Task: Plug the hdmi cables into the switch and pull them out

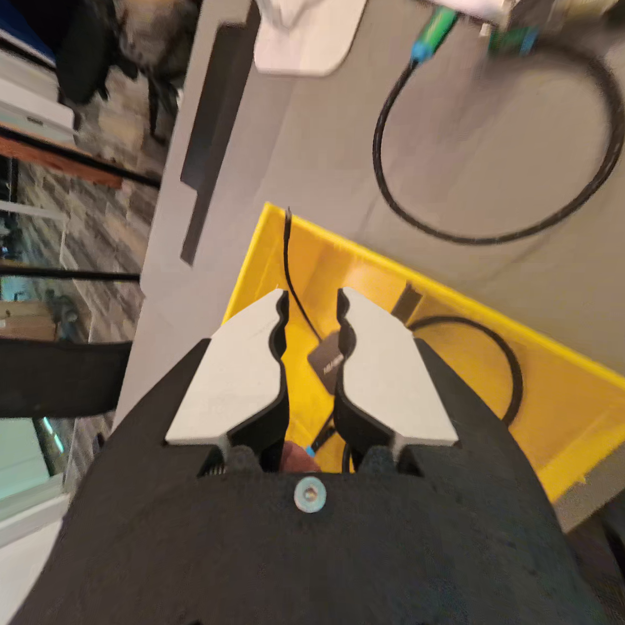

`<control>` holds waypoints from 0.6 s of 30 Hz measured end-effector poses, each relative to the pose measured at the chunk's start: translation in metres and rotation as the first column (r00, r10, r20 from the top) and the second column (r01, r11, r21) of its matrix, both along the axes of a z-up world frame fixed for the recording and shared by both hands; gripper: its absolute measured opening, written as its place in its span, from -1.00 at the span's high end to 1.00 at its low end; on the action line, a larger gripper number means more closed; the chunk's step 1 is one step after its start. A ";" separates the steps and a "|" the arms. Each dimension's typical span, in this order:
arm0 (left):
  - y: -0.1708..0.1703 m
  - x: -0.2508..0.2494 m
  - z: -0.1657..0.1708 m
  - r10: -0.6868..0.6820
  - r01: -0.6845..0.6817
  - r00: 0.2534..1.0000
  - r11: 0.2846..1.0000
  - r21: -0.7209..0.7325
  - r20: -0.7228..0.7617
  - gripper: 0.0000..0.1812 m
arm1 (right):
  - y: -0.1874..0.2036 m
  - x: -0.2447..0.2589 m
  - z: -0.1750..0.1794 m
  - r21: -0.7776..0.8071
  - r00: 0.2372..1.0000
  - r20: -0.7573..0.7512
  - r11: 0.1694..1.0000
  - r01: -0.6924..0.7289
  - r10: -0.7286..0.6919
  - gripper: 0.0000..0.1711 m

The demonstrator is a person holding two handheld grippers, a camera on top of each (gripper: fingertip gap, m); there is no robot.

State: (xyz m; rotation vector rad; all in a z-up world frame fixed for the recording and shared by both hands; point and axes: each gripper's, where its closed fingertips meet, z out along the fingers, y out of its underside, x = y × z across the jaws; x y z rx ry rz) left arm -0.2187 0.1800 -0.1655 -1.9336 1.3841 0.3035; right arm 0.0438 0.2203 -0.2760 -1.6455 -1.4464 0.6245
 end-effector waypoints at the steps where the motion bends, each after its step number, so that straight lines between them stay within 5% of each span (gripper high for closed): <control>1: -0.003 -0.012 -0.007 0.031 -0.032 0.999 0.999 -0.021 -0.024 0.71 | 0.001 0.001 -0.003 -0.006 1.000 0.014 1.000 0.004 -0.004 0.77; 10: -0.041 -0.105 -0.068 0.403 -0.413 0.911 0.900 -0.140 -0.091 0.56 | 0.003 0.003 -0.019 -0.014 0.995 0.093 1.000 0.024 -0.022 0.77; 18: -0.049 -0.118 -0.105 0.505 -0.519 0.855 0.830 -0.205 -0.119 0.64 | 0.002 0.002 -0.019 -0.014 0.995 0.094 1.000 0.025 -0.024 0.77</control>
